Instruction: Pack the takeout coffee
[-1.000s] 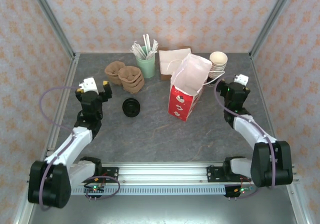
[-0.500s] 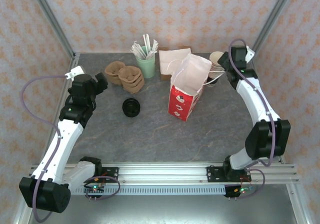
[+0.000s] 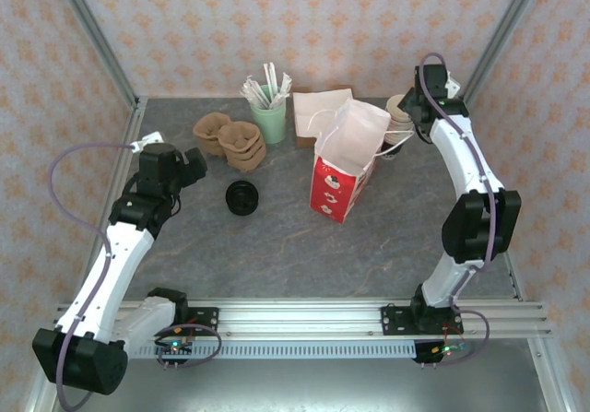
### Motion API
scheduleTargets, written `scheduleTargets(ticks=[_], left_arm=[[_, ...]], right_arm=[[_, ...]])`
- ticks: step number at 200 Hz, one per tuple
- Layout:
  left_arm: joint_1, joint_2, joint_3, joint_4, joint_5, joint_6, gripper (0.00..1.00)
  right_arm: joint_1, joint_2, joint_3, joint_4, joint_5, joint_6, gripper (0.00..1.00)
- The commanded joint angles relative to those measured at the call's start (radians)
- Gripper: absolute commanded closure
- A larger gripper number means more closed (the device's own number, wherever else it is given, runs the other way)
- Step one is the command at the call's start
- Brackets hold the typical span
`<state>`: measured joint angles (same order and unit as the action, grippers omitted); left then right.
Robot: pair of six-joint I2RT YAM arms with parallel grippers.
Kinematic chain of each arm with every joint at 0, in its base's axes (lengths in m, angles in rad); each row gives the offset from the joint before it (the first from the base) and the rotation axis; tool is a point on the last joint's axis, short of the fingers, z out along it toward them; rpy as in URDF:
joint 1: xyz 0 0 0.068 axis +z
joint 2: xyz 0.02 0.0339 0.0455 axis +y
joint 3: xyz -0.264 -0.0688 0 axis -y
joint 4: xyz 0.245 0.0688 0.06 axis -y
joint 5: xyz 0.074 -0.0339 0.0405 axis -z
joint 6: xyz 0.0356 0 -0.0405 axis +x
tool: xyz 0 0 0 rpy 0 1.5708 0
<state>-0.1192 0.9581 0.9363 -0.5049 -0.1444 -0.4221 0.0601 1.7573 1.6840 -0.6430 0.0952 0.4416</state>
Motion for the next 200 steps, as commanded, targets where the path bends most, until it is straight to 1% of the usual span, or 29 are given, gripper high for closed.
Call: scheduleTargets(ticks=[1, 26, 71, 90, 121, 173, 200], left_arm=[[-0.009, -0.022, 0.027, -0.031, 0.000, -0.001, 0.00], [-0.012, -0.024, 0.036, -0.045, 0.001, 0.003, 0.00], [-0.013, -0.038, 0.039, -0.059, -0.011, 0.014, 0.00], [-0.013, -0.042, 0.044, -0.066, -0.014, 0.018, 0.00], [-0.014, -0.048, 0.059, -0.083, -0.032, 0.033, 0.00], [-0.013, -0.068, 0.072, -0.102, -0.041, 0.044, 0.00], [-0.013, -0.073, 0.078, -0.110, -0.046, 0.047, 0.00]], right_arm=[[-0.003, 0.028, 0.049, -0.079, -0.012, 0.001, 0.31], [-0.003, 0.047, 0.083, -0.105, -0.026, -0.006, 0.37], [-0.003, 0.064, 0.115, -0.131, -0.028, -0.014, 0.41], [-0.003, 0.066, 0.117, -0.132, -0.030, -0.016, 0.42], [-0.003, 0.069, 0.117, -0.129, -0.035, -0.012, 0.48], [-0.003, 0.073, 0.120, -0.129, -0.025, -0.005, 0.51], [-0.003, 0.077, 0.116, -0.119, -0.035, 0.002, 0.56]])
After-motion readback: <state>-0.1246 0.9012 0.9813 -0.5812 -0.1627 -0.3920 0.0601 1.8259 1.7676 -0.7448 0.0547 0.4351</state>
